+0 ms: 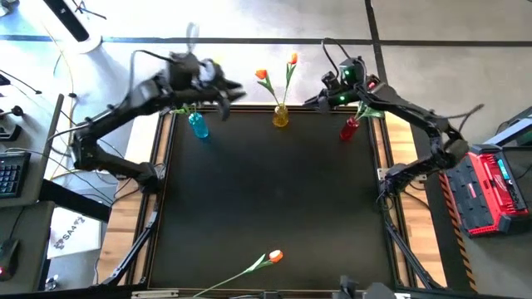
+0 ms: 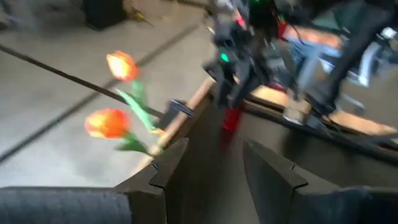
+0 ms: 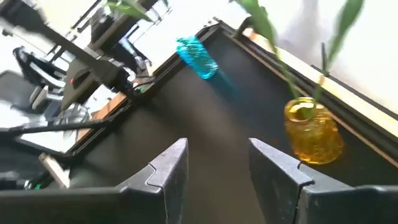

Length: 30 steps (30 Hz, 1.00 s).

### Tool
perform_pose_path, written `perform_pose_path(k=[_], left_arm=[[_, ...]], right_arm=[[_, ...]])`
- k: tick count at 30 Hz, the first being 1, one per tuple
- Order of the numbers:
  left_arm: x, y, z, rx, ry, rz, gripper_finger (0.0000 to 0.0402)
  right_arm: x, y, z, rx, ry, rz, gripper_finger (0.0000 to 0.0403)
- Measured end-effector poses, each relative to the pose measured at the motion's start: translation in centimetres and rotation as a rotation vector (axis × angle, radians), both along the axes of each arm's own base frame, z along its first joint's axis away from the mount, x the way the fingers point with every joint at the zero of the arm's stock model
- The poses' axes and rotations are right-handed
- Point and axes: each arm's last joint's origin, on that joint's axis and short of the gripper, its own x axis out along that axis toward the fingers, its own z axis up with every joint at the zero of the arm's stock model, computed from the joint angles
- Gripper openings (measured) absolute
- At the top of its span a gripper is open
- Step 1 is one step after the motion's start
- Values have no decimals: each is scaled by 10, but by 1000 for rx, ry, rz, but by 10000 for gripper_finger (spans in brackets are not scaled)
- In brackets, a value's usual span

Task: Sort flowers into vase by color
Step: Put the orange flower into the yellow vase

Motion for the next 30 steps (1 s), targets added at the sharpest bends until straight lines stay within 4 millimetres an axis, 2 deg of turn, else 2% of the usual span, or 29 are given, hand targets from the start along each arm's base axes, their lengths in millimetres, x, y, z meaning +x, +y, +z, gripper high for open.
perform_pose_path(k=[4,8,13,18,21,25,30], left_arm=[[27,-20,-12,-37,37,-67,138],[41,-43,-17,-55,56,-71,138],[49,-73,-17,-35,57,-52,138],[52,-102,-20,-72,76,-49,138],[57,-120,-28,-131,111,-75,138],[67,-145,-49,-225,226,-114,138],[87,-174,-81,-293,364,-172,138]], right_arm=[[-8,25,18,-38,-4,52,154],[-10,45,29,-144,18,83,154],[-16,50,42,-399,56,48,154],[-28,54,79,-555,52,23,154],[-35,59,99,-579,67,30,154],[-43,70,124,-570,67,35,154],[-48,88,129,-426,95,46,154]])
